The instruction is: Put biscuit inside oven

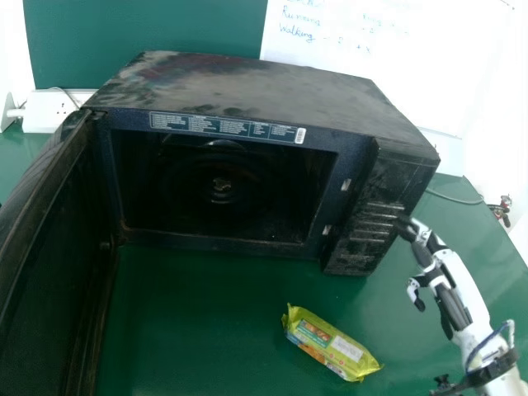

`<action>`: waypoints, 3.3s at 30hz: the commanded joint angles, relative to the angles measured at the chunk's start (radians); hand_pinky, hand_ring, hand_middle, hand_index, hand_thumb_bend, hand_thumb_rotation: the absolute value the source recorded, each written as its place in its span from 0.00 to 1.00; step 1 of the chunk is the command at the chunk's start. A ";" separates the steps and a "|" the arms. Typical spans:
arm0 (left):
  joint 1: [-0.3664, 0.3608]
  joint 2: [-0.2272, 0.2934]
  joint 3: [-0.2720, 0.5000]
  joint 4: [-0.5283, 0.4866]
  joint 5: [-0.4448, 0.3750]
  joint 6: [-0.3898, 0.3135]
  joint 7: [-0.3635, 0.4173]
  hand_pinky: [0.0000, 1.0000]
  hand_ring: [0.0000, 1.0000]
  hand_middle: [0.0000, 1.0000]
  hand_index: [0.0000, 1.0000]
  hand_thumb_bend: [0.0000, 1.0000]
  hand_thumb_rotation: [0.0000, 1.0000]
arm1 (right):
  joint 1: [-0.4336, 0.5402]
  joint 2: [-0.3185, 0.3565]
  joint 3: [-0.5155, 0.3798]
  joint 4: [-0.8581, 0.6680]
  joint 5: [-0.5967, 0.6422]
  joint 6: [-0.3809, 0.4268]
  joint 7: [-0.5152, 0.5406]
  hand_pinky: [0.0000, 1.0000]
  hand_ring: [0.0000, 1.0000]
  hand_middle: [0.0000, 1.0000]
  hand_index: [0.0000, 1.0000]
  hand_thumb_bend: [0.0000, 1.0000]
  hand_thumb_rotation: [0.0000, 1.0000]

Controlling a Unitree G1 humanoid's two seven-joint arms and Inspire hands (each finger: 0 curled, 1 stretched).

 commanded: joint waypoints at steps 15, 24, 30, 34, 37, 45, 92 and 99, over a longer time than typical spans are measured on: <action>0.011 0.004 0.002 -0.012 0.003 -0.003 -0.003 1.00 0.87 0.89 0.90 1.00 0.83 | 0.062 -0.205 -0.036 -0.145 -0.334 -0.086 0.134 0.00 1.00 0.98 1.00 0.88 0.98; 0.017 0.003 0.002 -0.015 0.005 -0.006 -0.004 0.99 0.87 0.89 0.90 1.00 0.91 | 0.035 -0.270 -0.050 -0.161 -0.424 -0.143 0.185 0.00 1.00 0.98 1.00 0.88 0.98; 0.019 0.003 0.001 -0.017 0.004 -0.005 -0.004 1.00 0.86 0.89 0.92 1.00 0.95 | 0.040 -0.288 -0.041 -0.159 -0.496 -0.212 0.204 0.00 1.00 0.98 1.00 0.88 0.98; 0.024 -0.003 0.002 -0.026 0.013 -0.016 0.006 1.00 0.90 0.93 0.94 1.00 0.96 | 0.045 -0.308 -0.035 -0.173 -0.528 -0.207 0.249 0.00 1.00 0.99 1.00 0.88 0.98; 0.031 -0.004 0.000 -0.039 0.016 -0.016 0.011 1.00 0.91 0.94 0.95 1.00 0.95 | 0.048 -0.305 -0.023 -0.176 -0.573 -0.223 0.254 0.00 1.00 0.99 1.00 0.88 0.97; 0.034 -0.001 0.003 -0.043 0.007 -0.012 0.001 1.00 0.91 0.94 0.95 1.00 0.98 | 0.053 -0.296 -0.002 -0.192 -0.688 -0.281 0.255 0.00 1.00 0.99 1.00 0.87 0.97; 0.045 -0.013 0.002 -0.056 0.038 -0.034 0.023 1.00 0.88 0.91 0.93 1.00 1.00 | 0.084 -0.131 0.178 -0.125 -1.038 -0.410 0.005 0.00 1.00 0.97 1.00 0.87 0.96; 0.044 -0.009 0.001 -0.050 0.036 -0.039 0.014 1.00 0.88 0.91 0.93 1.00 1.00 | 0.082 -0.132 0.187 -0.127 -1.051 -0.394 0.035 0.00 1.00 0.97 1.00 0.88 0.94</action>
